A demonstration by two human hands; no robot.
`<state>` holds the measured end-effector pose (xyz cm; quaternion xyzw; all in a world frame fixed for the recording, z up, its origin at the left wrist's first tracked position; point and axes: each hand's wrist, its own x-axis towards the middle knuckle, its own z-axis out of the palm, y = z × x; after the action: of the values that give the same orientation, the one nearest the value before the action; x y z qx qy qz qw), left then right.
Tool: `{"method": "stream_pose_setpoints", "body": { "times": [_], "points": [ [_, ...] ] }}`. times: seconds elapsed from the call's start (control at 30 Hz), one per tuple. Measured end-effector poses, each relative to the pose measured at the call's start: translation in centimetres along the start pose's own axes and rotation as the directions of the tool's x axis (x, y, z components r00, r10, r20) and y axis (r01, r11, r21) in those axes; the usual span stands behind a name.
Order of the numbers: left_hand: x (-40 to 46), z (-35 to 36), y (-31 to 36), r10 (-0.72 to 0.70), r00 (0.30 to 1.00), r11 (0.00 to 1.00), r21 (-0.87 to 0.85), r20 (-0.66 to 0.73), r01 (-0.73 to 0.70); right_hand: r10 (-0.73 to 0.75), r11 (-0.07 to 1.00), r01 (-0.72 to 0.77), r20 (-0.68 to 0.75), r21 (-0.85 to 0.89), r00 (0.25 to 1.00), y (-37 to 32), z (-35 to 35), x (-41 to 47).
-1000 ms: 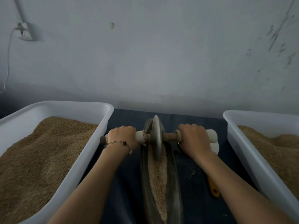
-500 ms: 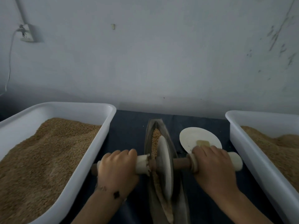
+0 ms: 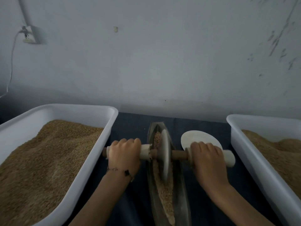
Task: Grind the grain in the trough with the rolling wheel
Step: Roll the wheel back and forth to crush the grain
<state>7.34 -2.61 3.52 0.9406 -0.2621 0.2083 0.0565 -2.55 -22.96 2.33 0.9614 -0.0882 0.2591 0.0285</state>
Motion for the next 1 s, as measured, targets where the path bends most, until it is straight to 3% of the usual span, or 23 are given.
{"method": "stream_pose_setpoints", "body": {
  "times": [0.03, 0.13, 0.23, 0.33, 0.4, 0.53, 0.73, 0.87, 1.0],
  "points": [
    [-1.2, -0.8, 0.4, 0.052, 0.998, 0.999, 0.014, -0.030, -0.052, -0.002, 1.000, 0.002, -0.004, 0.023, 1.000, 0.0, -0.4, -1.5],
    [-4.3, -2.6, 1.4, 0.152, 0.977, 0.986, -0.043, -0.151, -0.160, 0.046, 0.999, -0.040, 0.249, -0.029, 0.967, 0.2, -2.0, -4.3],
    [-5.1, -2.7, 1.4, 0.184, 0.967, 0.981, -0.036, -0.176, -0.193, 0.107, 0.994, -0.094, 0.278, -0.060, 0.955, 0.9, -1.8, -4.5],
    [-3.8, -1.8, 0.7, 0.144, 0.988, 0.986, -0.079, -0.053, -0.148, 0.067, 0.998, -0.065, 0.210, -0.019, 0.975, 0.1, -1.6, -2.9],
    [-2.1, -0.8, 0.4, 0.083, 0.997, 0.996, -0.036, -0.005, -0.083, 0.031, 0.999, -0.032, 0.041, 0.028, 0.999, 0.3, -0.2, -0.7],
    [1.6, 1.6, -0.5, -0.062, 0.998, 0.997, -0.033, 0.024, 0.063, 0.053, 0.997, -0.045, 0.130, -0.065, 0.990, 0.5, 1.7, 4.8],
    [3.5, 1.8, -1.1, -0.138, 0.985, 0.988, -0.058, 0.107, 0.145, 0.056, 0.992, -0.047, 0.077, -0.119, 0.995, -0.2, 2.0, 6.6],
    [-1.8, 0.8, -0.1, -0.092, 0.993, 0.992, -0.092, -0.072, 0.085, 0.001, 0.993, -0.010, -0.076, -0.116, 0.997, -0.6, 0.8, 1.2],
    [-7.5, 0.2, 1.1, 0.047, 0.879, 0.999, 0.035, -0.474, -0.034, -0.033, 0.998, 0.015, -0.307, -0.062, 0.951, 0.1, 1.0, -4.8]
  ]
}}
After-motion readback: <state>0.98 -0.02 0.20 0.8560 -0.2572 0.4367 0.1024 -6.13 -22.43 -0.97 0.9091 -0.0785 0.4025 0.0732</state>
